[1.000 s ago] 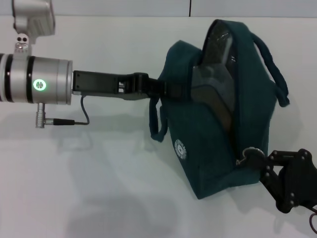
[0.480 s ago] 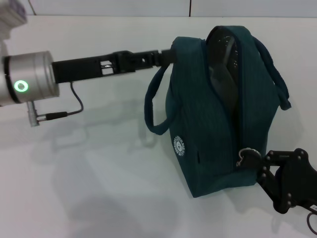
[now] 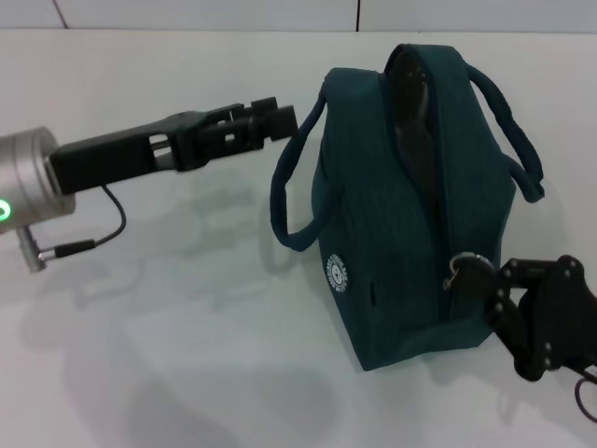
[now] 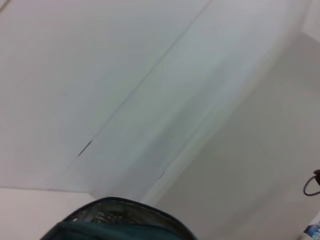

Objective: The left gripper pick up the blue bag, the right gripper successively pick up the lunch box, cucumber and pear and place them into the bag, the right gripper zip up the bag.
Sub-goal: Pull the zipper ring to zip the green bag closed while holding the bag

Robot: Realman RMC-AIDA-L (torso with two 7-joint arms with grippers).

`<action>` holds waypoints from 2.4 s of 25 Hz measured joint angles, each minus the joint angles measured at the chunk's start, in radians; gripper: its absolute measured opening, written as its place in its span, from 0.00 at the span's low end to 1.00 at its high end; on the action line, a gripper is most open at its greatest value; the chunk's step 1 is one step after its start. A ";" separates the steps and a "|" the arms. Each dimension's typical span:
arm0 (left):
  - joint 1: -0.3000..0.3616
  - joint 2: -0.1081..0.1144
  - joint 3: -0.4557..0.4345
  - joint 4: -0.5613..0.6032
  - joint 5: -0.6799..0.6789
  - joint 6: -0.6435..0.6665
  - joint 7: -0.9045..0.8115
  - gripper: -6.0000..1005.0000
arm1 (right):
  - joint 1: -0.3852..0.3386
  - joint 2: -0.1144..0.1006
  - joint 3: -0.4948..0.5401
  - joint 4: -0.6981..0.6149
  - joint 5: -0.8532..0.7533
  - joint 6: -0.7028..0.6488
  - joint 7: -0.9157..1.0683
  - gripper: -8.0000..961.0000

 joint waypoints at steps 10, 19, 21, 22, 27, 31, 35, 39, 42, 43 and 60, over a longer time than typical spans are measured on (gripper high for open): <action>0.077 0.002 -0.003 -0.119 -0.017 0.099 0.280 0.88 | 0.086 0.000 0.001 -0.046 0.110 -0.004 -0.003 0.02; 0.137 0.002 0.001 -0.252 -0.007 0.101 0.542 0.88 | 0.176 0.003 0.001 -0.050 0.204 0.012 0.026 0.02; 0.139 0.001 0.001 -0.278 -0.006 0.100 0.589 0.88 | 0.195 0.005 -0.003 -0.050 0.203 0.034 0.034 0.02; 0.138 0.001 0.002 -0.286 -0.006 0.100 0.599 0.88 | 0.206 0.006 -0.007 -0.053 0.198 0.050 0.038 0.02; 0.130 0.000 0.002 -0.331 0.004 0.090 0.630 0.87 | 0.241 0.011 -0.042 -0.058 0.190 0.089 0.039 0.02; 0.127 -0.001 0.001 -0.367 0.002 0.057 0.665 0.87 | 0.247 0.011 -0.086 -0.089 0.189 0.119 0.037 0.02; 0.113 -0.004 -0.003 -0.398 -0.006 0.000 0.698 0.87 | 0.264 0.011 -0.114 -0.117 0.189 0.172 0.030 0.02; 0.088 -0.005 -0.004 -0.439 -0.019 -0.057 0.729 0.87 | 0.270 0.011 -0.118 -0.120 0.190 0.186 0.027 0.02; 0.068 -0.005 -0.001 -0.460 -0.021 -0.071 0.748 0.87 | 0.271 0.011 -0.118 -0.120 0.194 0.188 0.026 0.02; 0.062 -0.005 -0.001 -0.464 -0.021 -0.074 0.750 0.87 | 0.270 0.011 -0.118 -0.120 0.195 0.188 0.026 0.02; 0.024 -0.008 0.016 -0.470 -0.009 -0.116 0.786 0.76 | 0.270 0.011 -0.109 -0.123 0.199 0.188 0.026 0.02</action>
